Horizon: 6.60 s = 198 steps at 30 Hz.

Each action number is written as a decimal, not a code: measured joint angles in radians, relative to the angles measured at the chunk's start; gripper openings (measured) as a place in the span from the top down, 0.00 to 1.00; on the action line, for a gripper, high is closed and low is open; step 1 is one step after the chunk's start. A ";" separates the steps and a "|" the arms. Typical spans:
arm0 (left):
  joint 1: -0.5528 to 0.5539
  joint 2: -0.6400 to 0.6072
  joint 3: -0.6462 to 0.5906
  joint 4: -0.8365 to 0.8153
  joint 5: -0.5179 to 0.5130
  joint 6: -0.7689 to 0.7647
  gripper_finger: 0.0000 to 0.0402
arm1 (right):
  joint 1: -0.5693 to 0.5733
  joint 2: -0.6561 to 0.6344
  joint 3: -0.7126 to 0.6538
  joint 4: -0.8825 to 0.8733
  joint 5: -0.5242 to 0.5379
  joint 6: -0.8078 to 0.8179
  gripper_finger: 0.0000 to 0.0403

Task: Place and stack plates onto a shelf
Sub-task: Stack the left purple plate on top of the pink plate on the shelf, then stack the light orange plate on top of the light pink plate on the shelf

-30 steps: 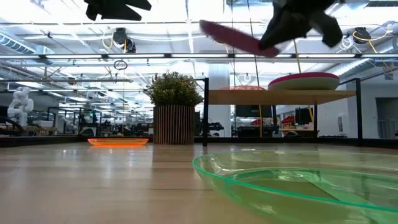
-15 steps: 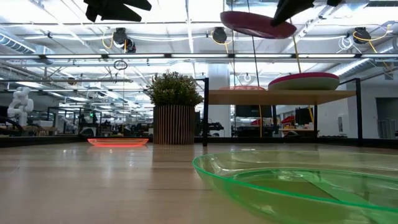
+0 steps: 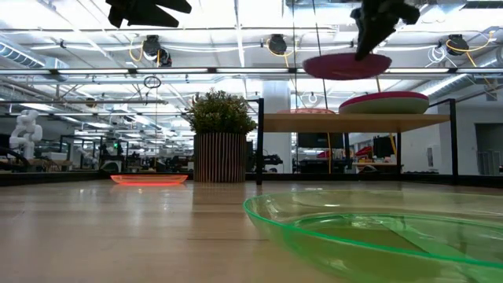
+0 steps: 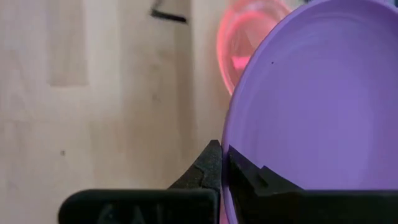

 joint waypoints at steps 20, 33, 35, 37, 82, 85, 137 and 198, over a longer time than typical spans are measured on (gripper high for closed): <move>0.000 0.000 0.000 0.000 0.053 -0.004 0.32 | -0.246 0.000 0.000 -0.056 -0.076 -0.013 1.00; 0.000 0.000 0.000 0.000 0.053 -0.004 0.32 | -0.255 0.000 -0.001 -0.083 -0.106 0.043 1.00; 0.000 0.000 0.000 0.000 0.053 -0.004 0.32 | -0.255 0.000 -0.009 -0.084 -0.105 0.062 1.00; 0.000 0.000 0.000 0.000 0.053 -0.004 0.32 | -0.255 0.000 -0.028 -0.088 -0.104 0.077 1.00; 0.000 0.000 0.000 0.000 0.087 -0.003 0.33 | -0.254 -0.111 -0.223 0.038 -0.036 0.061 0.95; 0.000 0.000 0.000 0.000 0.087 -0.003 0.33 | -0.254 -0.111 -0.228 0.042 0.002 0.064 0.90; 0.275 0.014 -0.020 -0.502 0.331 -0.248 0.33 | 0.559 -0.238 -0.610 0.639 -0.076 0.639 0.77; 0.548 0.518 -0.039 -0.441 0.483 -0.067 0.83 | 0.550 -0.228 -0.613 0.732 -0.014 0.530 0.77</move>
